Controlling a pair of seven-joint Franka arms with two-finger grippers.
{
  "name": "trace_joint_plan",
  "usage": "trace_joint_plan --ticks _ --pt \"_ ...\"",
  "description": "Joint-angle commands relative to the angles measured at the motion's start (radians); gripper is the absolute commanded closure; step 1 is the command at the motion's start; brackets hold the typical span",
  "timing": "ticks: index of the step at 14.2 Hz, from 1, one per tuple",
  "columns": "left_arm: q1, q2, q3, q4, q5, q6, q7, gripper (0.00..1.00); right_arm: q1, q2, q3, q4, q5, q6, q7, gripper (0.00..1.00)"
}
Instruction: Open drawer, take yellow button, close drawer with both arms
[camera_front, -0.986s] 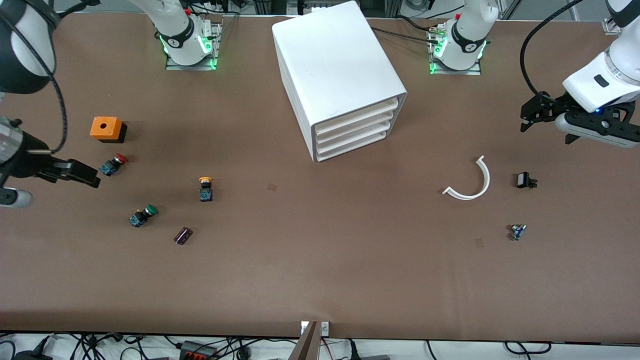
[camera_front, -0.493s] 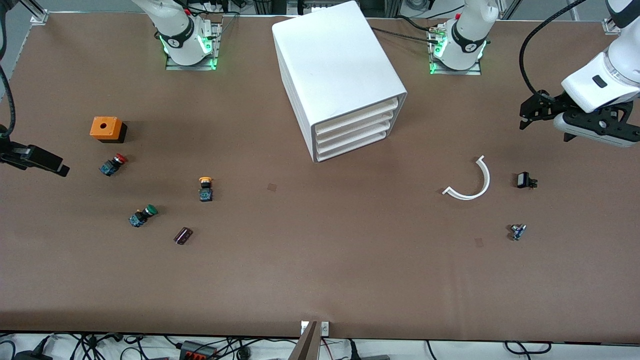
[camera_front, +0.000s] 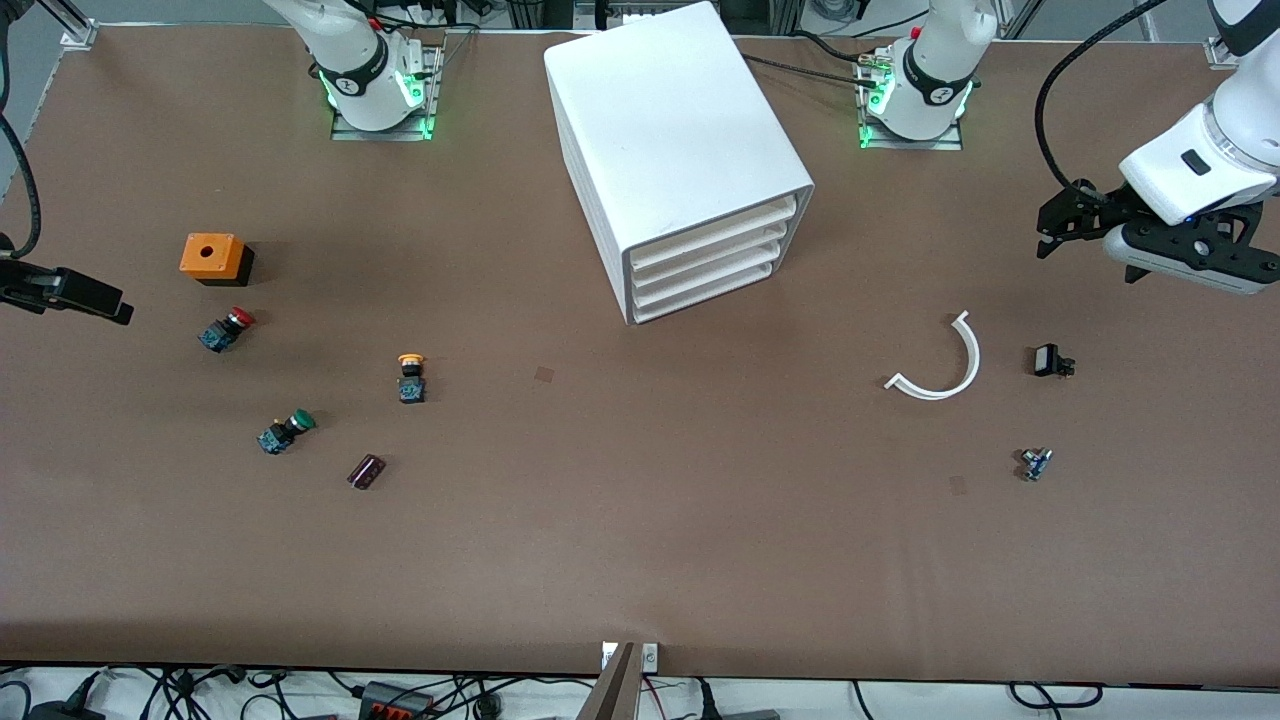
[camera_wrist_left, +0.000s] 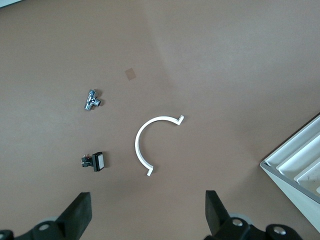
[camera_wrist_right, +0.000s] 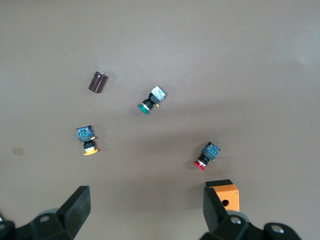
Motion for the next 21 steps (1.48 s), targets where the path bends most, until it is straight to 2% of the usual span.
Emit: trace_joint_plan --ticks 1,2,21 --pt "-0.004 -0.007 0.004 0.008 -0.013 -0.017 -0.003 0.00 -0.008 -0.131 0.016 -0.196 -0.018 0.107 -0.035 0.00" --pt "-0.006 -0.007 0.004 0.008 -0.013 -0.022 -0.003 0.00 -0.008 -0.155 0.016 -0.233 -0.018 0.132 -0.037 0.00" --pt "-0.009 -0.007 0.004 0.011 -0.013 -0.022 -0.003 0.00 -0.005 -0.154 0.022 -0.213 -0.018 0.088 -0.086 0.00"
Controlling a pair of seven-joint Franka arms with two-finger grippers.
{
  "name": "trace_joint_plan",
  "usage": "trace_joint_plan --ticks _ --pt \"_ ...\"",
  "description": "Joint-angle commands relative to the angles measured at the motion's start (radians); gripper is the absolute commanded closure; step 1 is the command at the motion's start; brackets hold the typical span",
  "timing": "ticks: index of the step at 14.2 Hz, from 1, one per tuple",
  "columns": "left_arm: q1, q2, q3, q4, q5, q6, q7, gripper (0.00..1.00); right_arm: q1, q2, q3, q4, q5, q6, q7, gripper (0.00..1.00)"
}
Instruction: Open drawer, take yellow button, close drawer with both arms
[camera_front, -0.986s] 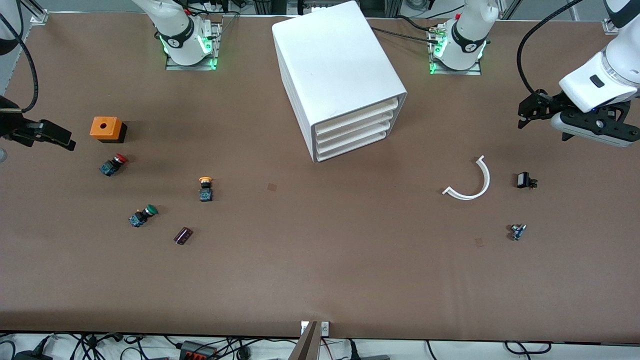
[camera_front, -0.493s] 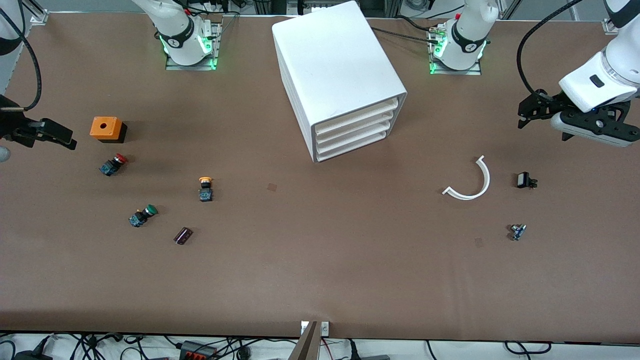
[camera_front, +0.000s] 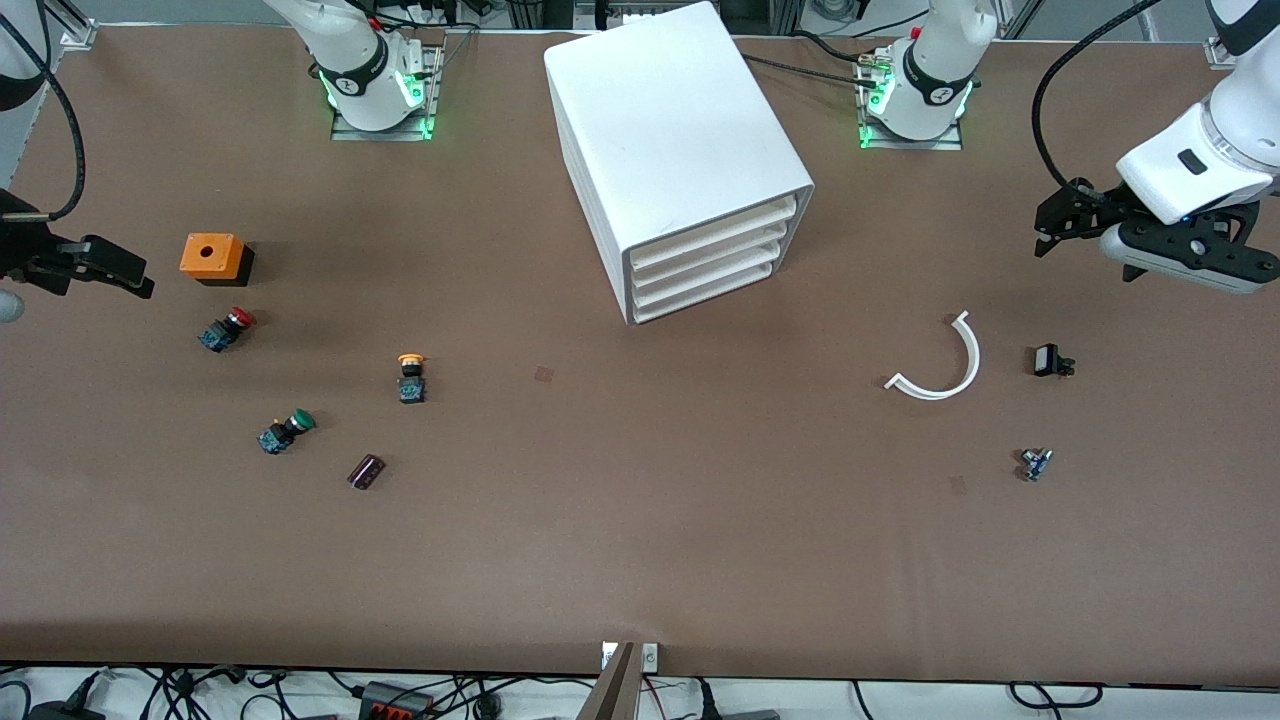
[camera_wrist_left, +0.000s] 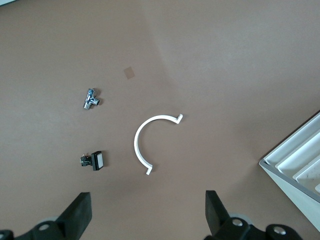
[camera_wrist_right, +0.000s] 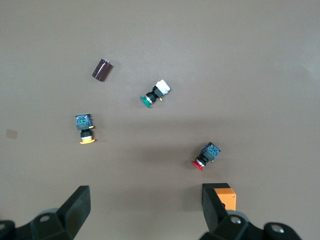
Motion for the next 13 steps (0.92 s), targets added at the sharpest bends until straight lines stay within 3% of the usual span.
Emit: trace_joint_plan --ticks 1,13 --pt "-0.004 -0.007 0.004 0.009 -0.013 -0.015 -0.001 0.00 -0.007 -0.028 0.012 -0.020 -0.005 -0.018 -0.012 0.00" --pt "-0.004 -0.007 0.004 0.009 -0.013 -0.017 -0.001 0.00 0.001 -0.026 0.012 -0.019 -0.011 -0.012 -0.022 0.00"
